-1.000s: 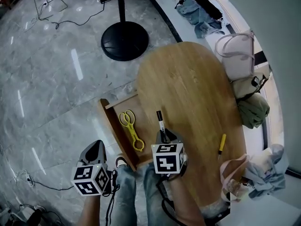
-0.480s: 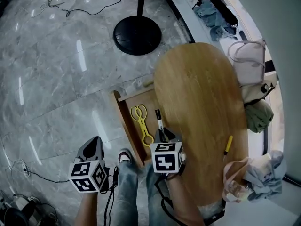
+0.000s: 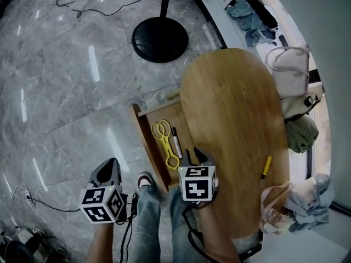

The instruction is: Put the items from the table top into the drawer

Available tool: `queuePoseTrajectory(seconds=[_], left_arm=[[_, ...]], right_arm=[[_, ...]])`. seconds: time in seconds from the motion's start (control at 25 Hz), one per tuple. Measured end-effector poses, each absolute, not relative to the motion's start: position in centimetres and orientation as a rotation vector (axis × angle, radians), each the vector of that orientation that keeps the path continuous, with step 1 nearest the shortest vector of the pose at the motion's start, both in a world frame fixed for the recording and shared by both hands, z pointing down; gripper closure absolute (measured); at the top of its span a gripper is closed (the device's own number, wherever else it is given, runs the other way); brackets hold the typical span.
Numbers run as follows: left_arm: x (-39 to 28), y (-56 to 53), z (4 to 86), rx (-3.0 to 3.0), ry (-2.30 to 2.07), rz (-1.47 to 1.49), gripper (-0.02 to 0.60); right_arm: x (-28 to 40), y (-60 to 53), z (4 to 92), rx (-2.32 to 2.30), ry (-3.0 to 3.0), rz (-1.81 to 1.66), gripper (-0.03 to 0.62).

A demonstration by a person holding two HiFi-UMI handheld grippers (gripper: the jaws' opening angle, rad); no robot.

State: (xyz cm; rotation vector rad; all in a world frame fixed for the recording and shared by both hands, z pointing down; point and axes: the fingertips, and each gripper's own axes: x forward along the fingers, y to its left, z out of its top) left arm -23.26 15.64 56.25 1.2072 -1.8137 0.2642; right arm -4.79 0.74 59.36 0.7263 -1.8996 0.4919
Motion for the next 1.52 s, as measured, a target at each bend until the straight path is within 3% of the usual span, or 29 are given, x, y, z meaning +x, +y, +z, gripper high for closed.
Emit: queuePoseTrajectory(seconds=[0.44, 1.52], left_arm=[[-19.7, 12.5, 55.7, 1.287, -1.768, 0.306, 0.586], [-0.7, 1.2, 54.1, 1.685, -1.452, 0.512, 0.586]], right_arm=[[-0.1, -1.1, 57.6, 0.833, -1.911, 0.524, 0.507], [25.4, -2.4, 55.1, 1.334, -1.662, 0.737, 0.507]])
